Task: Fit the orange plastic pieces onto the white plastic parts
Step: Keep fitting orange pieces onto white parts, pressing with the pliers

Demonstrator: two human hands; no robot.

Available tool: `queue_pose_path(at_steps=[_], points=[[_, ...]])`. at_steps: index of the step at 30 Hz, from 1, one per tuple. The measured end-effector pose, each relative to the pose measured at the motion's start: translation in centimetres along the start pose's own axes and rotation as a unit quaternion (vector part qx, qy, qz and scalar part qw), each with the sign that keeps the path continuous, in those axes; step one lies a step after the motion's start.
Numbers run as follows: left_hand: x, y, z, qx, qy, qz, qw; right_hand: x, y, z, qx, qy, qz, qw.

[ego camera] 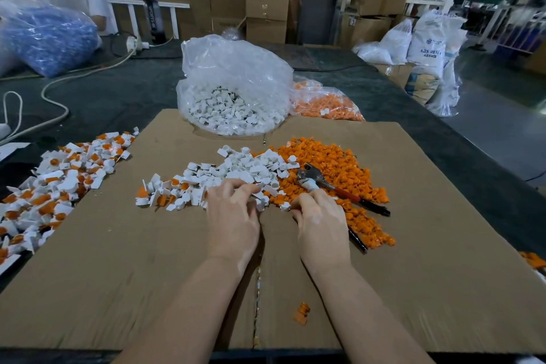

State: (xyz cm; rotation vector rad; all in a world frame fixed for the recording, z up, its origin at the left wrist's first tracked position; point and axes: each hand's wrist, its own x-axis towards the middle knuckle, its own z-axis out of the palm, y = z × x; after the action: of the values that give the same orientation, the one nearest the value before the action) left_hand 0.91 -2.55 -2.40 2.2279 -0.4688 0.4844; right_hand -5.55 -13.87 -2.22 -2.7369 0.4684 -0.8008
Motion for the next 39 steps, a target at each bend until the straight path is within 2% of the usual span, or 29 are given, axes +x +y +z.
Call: queue_pose_path(at_steps=[3,7,11,25,31,39], points=[[0.0,0.0,0.5,0.027,-0.058,0.041,0.997,0.0,0.0,0.0,0.013,0.011,-0.007,1.0],[0.2,-0.3,1.0,0.062,-0.11,0.031,0.992,-0.1,0.0,0.1,0.018,0.014,-0.008,1.0],[0.3,-0.2,1.0,0.04,-0.106,0.004,0.994,0.0,0.2,0.3,0.029,0.007,-0.023,0.999],[0.2,0.1,0.4,0.022,-0.146,0.034,0.989,-0.1,0.0,0.1,0.096,0.034,-0.066,0.993],[0.0,0.6,-0.1,-0.039,-0.132,0.041,0.99,0.0,-0.2,-0.4,0.104,0.069,-0.086,0.988],[-0.2,0.7,-0.4,-0.096,-0.134,-0.015,0.986,0.0,-0.3,-0.6,0.105,0.071,-0.083,0.988]])
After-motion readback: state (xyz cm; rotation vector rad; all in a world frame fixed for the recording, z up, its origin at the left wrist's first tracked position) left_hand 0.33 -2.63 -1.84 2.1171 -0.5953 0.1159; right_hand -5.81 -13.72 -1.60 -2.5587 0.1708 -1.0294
